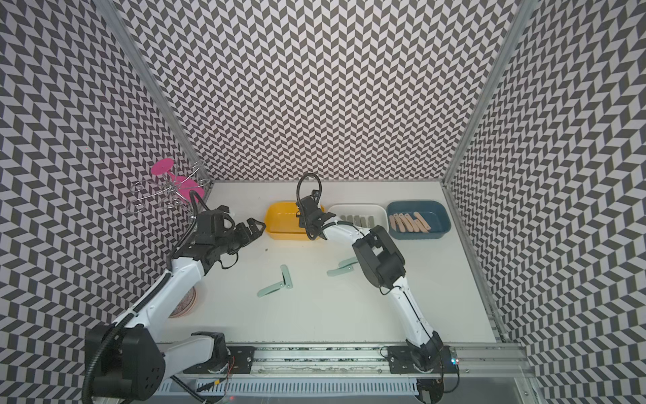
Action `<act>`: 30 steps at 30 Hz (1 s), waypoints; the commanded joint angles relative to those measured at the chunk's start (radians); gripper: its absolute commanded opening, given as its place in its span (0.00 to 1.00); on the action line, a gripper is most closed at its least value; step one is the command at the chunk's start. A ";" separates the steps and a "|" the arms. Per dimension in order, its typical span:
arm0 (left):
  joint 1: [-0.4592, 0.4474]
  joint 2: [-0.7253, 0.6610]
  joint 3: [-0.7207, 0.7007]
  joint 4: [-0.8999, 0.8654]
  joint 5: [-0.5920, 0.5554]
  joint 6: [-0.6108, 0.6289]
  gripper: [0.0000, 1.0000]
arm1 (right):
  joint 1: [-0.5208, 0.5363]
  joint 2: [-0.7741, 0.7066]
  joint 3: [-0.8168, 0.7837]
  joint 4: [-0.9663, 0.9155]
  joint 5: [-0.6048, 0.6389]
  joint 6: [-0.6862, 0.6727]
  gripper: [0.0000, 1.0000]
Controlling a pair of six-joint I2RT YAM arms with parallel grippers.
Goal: Place the fruit knives into the storage box by color
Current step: Place the fruit knife in the storage box.
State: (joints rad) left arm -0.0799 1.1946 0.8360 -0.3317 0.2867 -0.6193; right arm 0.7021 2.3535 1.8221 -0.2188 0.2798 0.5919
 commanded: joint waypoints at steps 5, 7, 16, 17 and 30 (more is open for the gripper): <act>0.004 -0.033 0.029 -0.034 0.006 0.007 1.00 | -0.007 0.039 0.029 -0.005 0.023 -0.018 0.23; 0.004 -0.038 0.029 -0.042 0.005 0.009 1.00 | -0.008 0.037 0.031 -0.005 0.024 -0.020 0.25; 0.003 -0.070 0.027 -0.089 0.000 0.019 1.00 | -0.012 -0.017 0.057 0.019 -0.061 -0.063 0.39; 0.001 -0.075 0.024 -0.094 0.000 0.020 1.00 | -0.012 -0.028 0.062 0.022 -0.083 -0.071 0.40; -0.221 -0.100 -0.131 -0.063 -0.129 -0.070 1.00 | -0.003 -0.395 -0.187 0.150 -0.316 -0.105 0.45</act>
State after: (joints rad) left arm -0.2512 1.0874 0.7403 -0.4042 0.2249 -0.6498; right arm 0.6952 2.0705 1.7061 -0.1570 0.0257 0.4984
